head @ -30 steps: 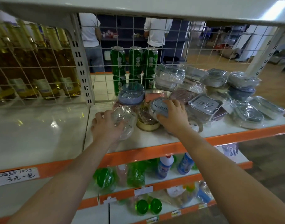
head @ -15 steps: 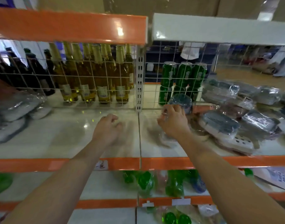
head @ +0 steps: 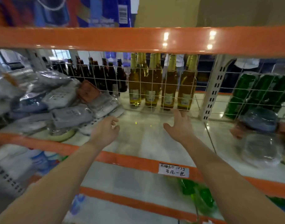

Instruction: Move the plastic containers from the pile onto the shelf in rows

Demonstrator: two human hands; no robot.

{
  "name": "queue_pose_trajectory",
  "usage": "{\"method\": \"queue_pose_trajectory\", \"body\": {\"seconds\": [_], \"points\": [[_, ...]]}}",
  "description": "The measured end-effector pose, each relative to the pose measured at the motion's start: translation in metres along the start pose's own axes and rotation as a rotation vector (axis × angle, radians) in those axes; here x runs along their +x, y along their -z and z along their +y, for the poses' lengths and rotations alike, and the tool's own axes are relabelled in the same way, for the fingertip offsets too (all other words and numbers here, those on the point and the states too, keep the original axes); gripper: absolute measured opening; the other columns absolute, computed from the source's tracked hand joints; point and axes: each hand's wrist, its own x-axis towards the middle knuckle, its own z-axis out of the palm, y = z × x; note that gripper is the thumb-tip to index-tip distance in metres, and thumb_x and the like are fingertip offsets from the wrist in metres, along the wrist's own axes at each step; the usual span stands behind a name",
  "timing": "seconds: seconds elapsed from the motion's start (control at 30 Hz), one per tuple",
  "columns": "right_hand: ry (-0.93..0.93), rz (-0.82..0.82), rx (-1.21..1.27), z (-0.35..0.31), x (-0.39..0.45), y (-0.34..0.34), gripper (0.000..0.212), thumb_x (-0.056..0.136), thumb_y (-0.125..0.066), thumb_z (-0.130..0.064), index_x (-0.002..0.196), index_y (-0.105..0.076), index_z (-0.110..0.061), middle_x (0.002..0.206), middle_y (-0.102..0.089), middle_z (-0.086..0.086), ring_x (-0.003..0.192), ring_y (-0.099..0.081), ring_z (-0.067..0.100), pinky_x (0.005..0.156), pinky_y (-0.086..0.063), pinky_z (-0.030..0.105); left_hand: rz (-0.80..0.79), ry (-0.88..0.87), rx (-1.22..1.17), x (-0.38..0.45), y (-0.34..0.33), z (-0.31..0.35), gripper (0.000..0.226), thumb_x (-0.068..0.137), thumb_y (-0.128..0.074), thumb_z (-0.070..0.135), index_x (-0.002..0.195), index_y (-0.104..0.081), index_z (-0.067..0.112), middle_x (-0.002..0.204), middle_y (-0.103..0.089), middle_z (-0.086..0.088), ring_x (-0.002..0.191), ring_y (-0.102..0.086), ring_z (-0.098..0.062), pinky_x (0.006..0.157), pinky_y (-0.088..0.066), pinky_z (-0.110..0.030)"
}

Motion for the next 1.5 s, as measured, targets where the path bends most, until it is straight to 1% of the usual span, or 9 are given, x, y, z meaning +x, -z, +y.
{"method": "queue_pose_trajectory", "body": {"seconds": [0.17,0.4,0.5,0.6,0.8,0.93,1.1,1.33,1.5], "points": [[0.068,-0.080,0.039,-0.051,0.011,-0.046,0.065,0.089,-0.058,-0.033,0.144,-0.027,-0.016,0.148,-0.025,0.013,0.135,-0.028,0.030,0.106,-0.032,0.041,0.096,0.004,0.069,0.002,0.040,-0.048,0.029,0.087,-0.061,0.009,0.116,-0.063,0.003,0.117,-0.064,-0.015,0.110,-0.058,-0.033,0.090,-0.042,-0.035],[0.150,-0.159,0.078,-0.095,0.033,-0.088,0.065,0.089,-0.059,-0.031,0.144,-0.029,-0.018,0.148,-0.025,0.012,0.137,-0.023,0.028,0.109,-0.030,0.040,0.212,0.119,0.146,0.007,0.070,-0.092,0.030,0.083,-0.061,0.016,0.111,-0.063,0.005,0.110,-0.061,-0.022,0.103,-0.056,-0.042,0.087,-0.047,-0.045],[0.173,-0.190,0.090,-0.111,0.046,-0.103,0.066,0.089,-0.059,-0.032,0.145,-0.028,-0.021,0.149,-0.025,0.012,0.137,-0.022,0.029,0.109,-0.028,0.040,0.250,0.184,0.145,0.015,0.077,-0.105,0.044,0.077,-0.061,0.029,0.114,-0.061,0.004,0.112,-0.057,-0.025,0.110,-0.049,-0.043,0.096,-0.041,-0.047],[0.222,-0.201,0.101,-0.124,0.062,-0.115,0.067,0.088,-0.061,-0.031,0.145,-0.028,-0.017,0.149,-0.026,0.013,0.137,-0.025,0.030,0.109,-0.028,0.040,0.251,0.280,0.160,0.028,0.085,-0.112,0.060,0.079,-0.072,0.026,0.130,-0.049,0.005,0.130,-0.043,-0.025,0.125,-0.037,-0.039,0.106,-0.028,-0.041],[0.314,-0.215,0.148,-0.143,0.098,-0.133,0.075,0.086,-0.066,-0.035,0.146,-0.027,-0.012,0.146,-0.032,0.012,0.135,-0.031,0.029,0.107,-0.031,0.039,0.141,0.393,0.149,0.062,0.096,-0.133,0.093,0.073,-0.077,0.041,0.146,-0.025,0.014,0.148,-0.020,-0.016,0.138,-0.021,-0.034,0.115,-0.023,-0.046],[0.281,-0.252,0.208,-0.155,0.125,-0.146,0.077,0.086,-0.064,-0.040,0.146,-0.026,-0.011,0.142,-0.034,0.013,0.130,-0.035,0.029,0.103,-0.033,0.036,0.093,0.455,0.058,0.078,0.086,-0.139,0.115,0.069,-0.079,0.047,0.151,-0.007,0.011,0.152,-0.016,-0.014,0.140,-0.019,-0.033,0.116,-0.023,-0.046],[0.216,-0.241,0.223,-0.162,0.151,-0.157,0.081,0.089,-0.059,-0.043,0.149,-0.018,-0.009,0.152,-0.023,0.015,0.139,-0.025,0.031,0.110,-0.026,0.039,0.131,0.441,0.014,0.085,0.080,-0.146,0.121,0.063,-0.083,0.047,0.150,-0.009,0.008,0.150,-0.023,-0.015,0.137,-0.026,-0.031,0.113,-0.029,-0.043],[0.140,-0.237,0.176,-0.167,0.168,-0.169,0.081,0.083,-0.057,-0.059,0.138,-0.036,-0.005,0.133,-0.044,0.021,0.121,-0.045,0.037,0.102,-0.039,0.046,0.154,0.445,-0.040,0.083,0.077,-0.145,0.128,0.063,-0.084,0.041,0.151,0.001,0.006,0.151,-0.021,-0.013,0.138,-0.027,-0.029,0.112,-0.027,-0.037],[0.047,-0.250,0.155,-0.163,0.166,-0.174,0.082,0.080,-0.053,-0.068,0.128,-0.047,-0.002,0.128,-0.047,0.023,0.121,-0.044,0.039,0.103,-0.038,0.049,0.130,0.439,-0.049,0.082,0.079,-0.146,0.131,0.062,-0.085,0.041,0.151,0.005,0.005,0.151,-0.018,-0.014,0.139,-0.025,-0.029,0.113,-0.026,-0.037]]}}
